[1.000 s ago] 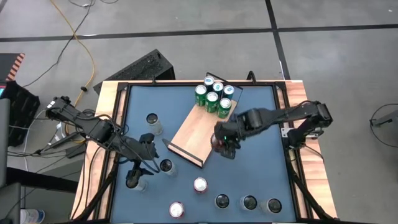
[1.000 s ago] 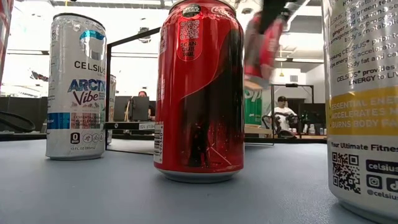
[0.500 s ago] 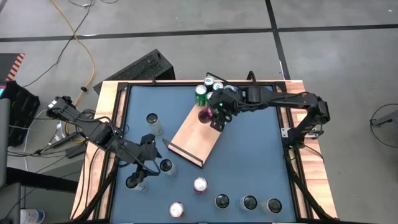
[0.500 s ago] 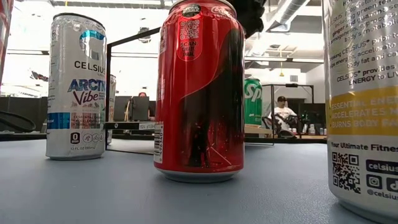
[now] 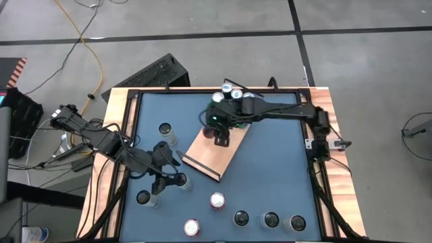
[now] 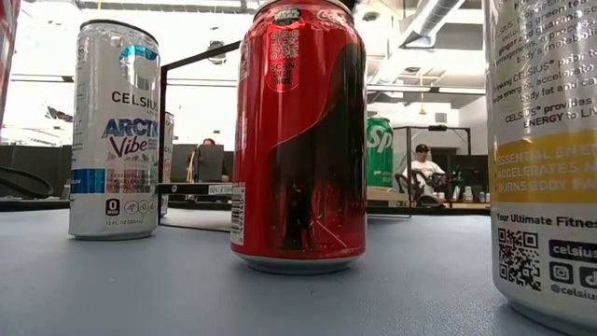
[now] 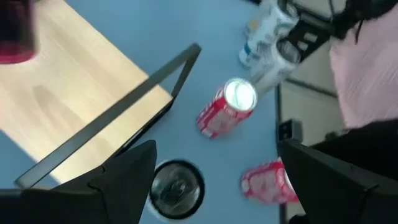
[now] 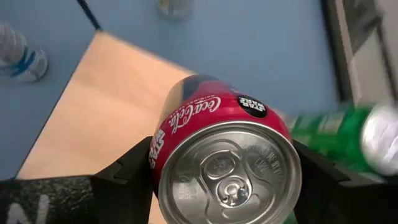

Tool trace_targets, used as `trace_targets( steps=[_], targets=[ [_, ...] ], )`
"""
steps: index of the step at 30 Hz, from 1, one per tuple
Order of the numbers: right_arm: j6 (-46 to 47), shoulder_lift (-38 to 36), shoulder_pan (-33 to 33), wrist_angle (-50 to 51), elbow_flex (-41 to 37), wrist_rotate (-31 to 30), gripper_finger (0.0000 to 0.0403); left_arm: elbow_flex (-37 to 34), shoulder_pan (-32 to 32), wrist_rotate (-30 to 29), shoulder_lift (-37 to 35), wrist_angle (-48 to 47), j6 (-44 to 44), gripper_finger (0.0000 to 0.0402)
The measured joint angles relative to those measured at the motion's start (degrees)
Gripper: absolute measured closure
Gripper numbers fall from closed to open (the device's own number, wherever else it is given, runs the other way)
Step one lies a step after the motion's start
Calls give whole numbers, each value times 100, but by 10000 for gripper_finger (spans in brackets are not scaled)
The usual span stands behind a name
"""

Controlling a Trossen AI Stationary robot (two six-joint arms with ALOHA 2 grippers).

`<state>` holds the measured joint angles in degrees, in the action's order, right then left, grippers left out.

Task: Place canned beverage on shelf
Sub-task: Put the top red soda can on the shelf

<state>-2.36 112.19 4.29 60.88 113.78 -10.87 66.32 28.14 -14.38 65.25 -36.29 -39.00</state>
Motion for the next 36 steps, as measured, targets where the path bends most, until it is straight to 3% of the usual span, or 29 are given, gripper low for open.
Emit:
trace_targets(
  steps=[9,19,36],
  targets=[
    [-1258,1372,374,1125,2118,23,136,0,-180,-318,70,48,-521,72],
    [-1676,1663,880,1288,1886,208,136,0,-192,-719,111,98,-502,72],
    [-1657,1833,968,1078,1893,524,136,0,-194,-943,111,12,-457,72]
  ],
)
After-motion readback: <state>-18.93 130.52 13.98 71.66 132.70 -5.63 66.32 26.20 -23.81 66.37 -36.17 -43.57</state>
